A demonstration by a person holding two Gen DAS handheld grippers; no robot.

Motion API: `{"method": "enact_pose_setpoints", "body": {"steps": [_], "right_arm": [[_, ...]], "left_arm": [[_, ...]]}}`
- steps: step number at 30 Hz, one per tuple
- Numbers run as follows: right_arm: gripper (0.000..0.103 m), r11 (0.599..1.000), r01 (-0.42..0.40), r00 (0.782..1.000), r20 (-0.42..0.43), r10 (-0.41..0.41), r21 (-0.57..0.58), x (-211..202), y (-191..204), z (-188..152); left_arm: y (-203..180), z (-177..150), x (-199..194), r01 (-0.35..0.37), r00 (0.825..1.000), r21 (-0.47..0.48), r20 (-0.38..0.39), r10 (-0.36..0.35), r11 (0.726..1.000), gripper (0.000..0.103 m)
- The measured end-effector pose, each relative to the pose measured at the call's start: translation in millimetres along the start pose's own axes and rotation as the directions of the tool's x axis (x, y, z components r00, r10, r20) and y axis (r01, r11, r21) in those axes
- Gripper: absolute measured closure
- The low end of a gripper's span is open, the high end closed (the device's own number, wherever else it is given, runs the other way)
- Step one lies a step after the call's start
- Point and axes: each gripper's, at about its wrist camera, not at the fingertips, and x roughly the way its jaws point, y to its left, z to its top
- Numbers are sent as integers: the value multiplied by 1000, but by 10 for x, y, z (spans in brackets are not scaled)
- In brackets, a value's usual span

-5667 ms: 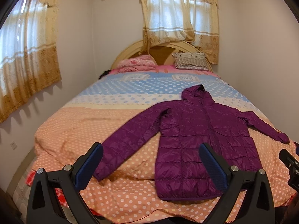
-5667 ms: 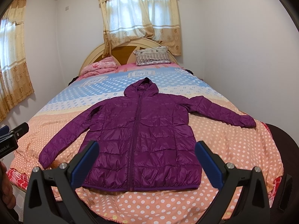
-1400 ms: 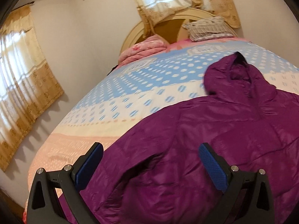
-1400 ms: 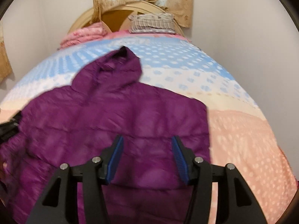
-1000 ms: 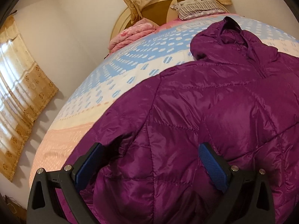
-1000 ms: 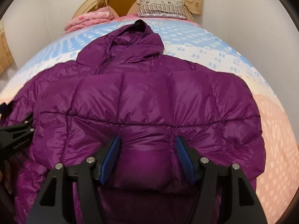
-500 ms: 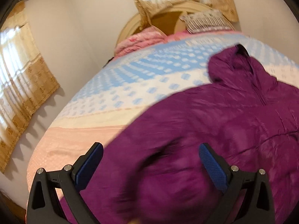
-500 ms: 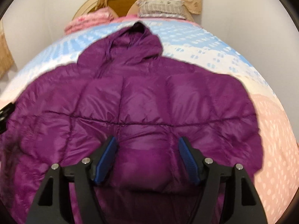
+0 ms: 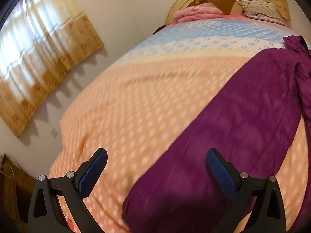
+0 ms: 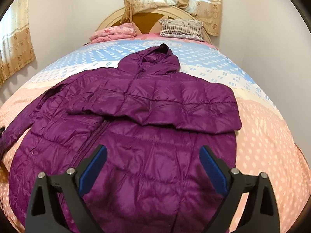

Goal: Fold large clothes

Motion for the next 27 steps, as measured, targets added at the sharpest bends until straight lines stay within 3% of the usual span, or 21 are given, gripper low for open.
{"method": "enact_pose_setpoints", "body": {"steps": [4,6,7,8,9,10,11,16,22,24,27], "right_arm": [[5,1000,-19,1000,8,19,-15,-26,141,-22],[5,1000,-20,1000,11,20,-23,-36,189,-25],[5,1000,-21,1000,14,22,-23,-59,187,-33],[5,1000,-22,1000,19,22,-18,-81,186,-37],[5,1000,-21,999,24,21,-12,-98,178,-37],[5,1000,-19,999,32,19,-2,-111,156,-32],[5,1000,-17,999,39,17,10,-124,127,-28],[5,998,-8,997,74,4,55,-226,-52,-18],[5,994,-3,996,90,-7,111,-270,-253,-18],[5,993,-10,996,89,0,117,-255,-250,-31],[5,995,-23,997,73,16,98,-207,-203,-55]], "left_arm": [[34,-210,22,70,997,-36,-35,-71,997,1],[-3,-233,81,130,991,-32,-37,-131,991,12],[-16,-246,78,167,985,-37,-31,-168,985,31],[-32,-266,49,205,978,-44,-27,-206,978,57],[-59,-245,31,257,966,-41,-28,-258,966,70],[-121,-201,16,258,965,-20,-29,-259,966,91],[-154,-180,-11,251,968,2,-26,-251,968,103],[-30,12,-203,167,983,21,68,-168,986,103],[241,221,-387,123,978,16,169,-124,992,103],[267,214,-395,135,976,13,171,-135,991,103],[341,155,-292,250,962,-44,125,-243,967,100]]}}
